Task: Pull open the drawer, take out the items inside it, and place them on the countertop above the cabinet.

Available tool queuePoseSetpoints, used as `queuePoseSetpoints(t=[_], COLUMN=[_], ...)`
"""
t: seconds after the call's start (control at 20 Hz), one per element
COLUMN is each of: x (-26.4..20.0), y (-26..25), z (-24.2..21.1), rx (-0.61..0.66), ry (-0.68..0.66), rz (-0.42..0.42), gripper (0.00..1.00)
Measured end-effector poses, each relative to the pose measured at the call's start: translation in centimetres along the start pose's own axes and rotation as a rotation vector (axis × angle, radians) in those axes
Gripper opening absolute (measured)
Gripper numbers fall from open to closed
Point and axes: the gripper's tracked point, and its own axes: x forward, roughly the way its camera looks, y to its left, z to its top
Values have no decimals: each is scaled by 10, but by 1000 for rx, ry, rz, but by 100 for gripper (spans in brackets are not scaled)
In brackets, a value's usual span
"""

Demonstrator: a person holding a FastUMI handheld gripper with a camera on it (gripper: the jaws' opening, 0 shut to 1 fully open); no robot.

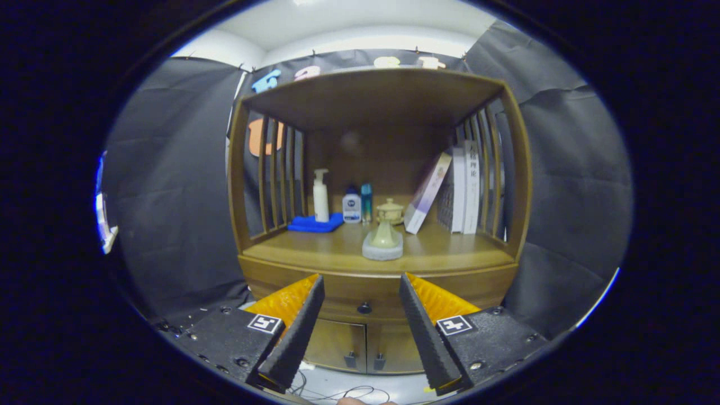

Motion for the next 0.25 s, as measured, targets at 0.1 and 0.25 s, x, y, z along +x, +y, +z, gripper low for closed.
queuePoseSetpoints(t=[0.1, 0.25], x=[-25, -62], y=[0, 1], z=[23, 58], rx=[17, 34], ry=[-32, -89], rz=[11, 51], gripper=[87, 87])
